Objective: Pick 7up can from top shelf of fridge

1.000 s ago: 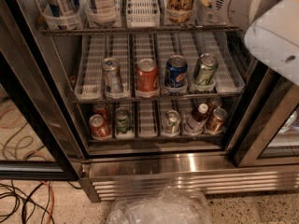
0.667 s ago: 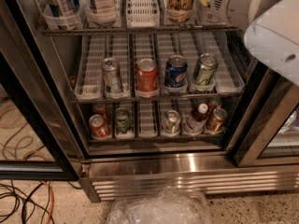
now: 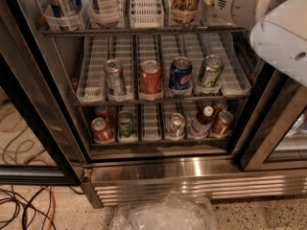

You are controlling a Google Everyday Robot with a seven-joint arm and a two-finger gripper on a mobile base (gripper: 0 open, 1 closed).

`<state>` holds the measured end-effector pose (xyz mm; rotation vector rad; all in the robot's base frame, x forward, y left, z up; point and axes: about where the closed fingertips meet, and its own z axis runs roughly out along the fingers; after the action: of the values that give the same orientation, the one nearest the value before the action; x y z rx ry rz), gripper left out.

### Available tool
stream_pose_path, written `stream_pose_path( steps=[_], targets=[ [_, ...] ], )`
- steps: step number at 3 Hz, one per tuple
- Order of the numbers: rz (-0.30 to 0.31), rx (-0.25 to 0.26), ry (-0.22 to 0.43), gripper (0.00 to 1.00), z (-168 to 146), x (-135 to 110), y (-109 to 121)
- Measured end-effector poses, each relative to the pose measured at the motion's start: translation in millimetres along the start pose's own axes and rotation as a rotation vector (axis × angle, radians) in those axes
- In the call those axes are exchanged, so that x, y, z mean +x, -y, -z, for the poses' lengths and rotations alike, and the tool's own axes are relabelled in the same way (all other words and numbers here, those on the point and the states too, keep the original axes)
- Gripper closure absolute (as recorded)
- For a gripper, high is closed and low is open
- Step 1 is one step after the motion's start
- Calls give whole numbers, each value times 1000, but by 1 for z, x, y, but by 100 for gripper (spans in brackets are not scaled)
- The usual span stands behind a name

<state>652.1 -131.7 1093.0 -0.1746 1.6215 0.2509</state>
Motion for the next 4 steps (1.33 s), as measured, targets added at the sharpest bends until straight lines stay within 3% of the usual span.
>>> stream_pose_path(
  steps=[4],
  targets=[
    [2,-36,20,100,7,-7,-8]
  ],
)
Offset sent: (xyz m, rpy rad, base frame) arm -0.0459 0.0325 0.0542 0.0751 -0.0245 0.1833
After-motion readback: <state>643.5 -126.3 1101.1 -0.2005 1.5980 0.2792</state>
